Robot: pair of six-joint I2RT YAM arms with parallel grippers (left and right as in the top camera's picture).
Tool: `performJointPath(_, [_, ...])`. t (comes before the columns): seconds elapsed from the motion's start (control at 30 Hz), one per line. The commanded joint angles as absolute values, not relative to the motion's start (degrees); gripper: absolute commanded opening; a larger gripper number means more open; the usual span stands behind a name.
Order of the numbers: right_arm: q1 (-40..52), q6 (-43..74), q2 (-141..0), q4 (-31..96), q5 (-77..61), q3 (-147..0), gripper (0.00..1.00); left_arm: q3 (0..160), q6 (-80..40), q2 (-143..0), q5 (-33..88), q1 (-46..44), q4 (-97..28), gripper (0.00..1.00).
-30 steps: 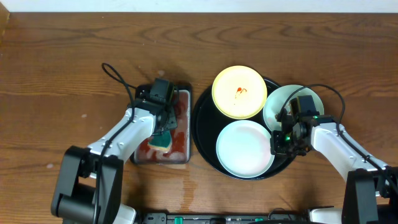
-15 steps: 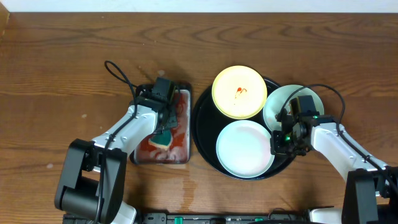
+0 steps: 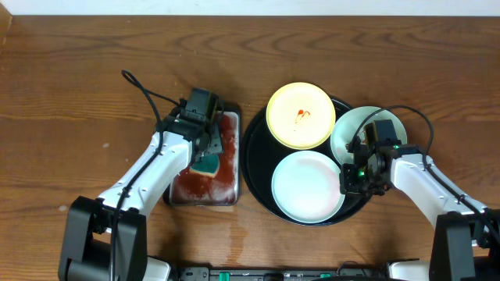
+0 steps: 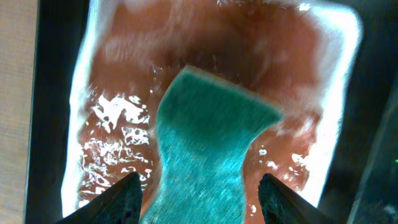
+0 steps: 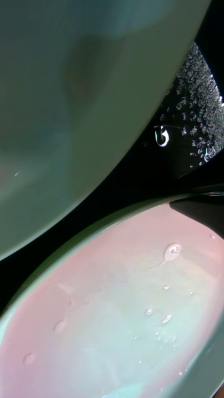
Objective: Clean dirty plates on tray and stack at the side
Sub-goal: 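Rinse the sponge in the soapy water with the left gripper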
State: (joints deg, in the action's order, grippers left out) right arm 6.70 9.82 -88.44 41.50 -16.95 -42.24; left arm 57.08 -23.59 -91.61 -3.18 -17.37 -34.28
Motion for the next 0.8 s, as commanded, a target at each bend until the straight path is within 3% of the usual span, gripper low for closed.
performJointPath(0.0, [7.3,9.4,-88.8,41.6,-17.0,-41.9,0.02,56.2,-26.2,-91.7,-3.4,-17.4,-36.9,0.61])
performJointPath(0.2, [7.3,9.4,-88.8,41.6,-17.0,-41.9,0.12,55.3,-27.1,-91.7,-0.4,-17.4,-42.9,0.64])
performJointPath(0.33, [7.3,9.4,-88.8,41.6,-17.0,-41.9,0.13,55.3,-27.1,-91.7,-0.4,-17.4,-44.6,0.65])
performJointPath(0.57, [7.3,9.4,-88.8,42.2,-17.0,-41.8,0.01,55.3,-27.1,-91.7,-0.4,-17.4,-44.6,0.66])
performJointPath(0.77, [7.3,9.4,-88.8,42.5,-17.0,-41.8,0.01,55.3,-27.1,-91.7,-0.4,-17.4,-44.8,0.66])
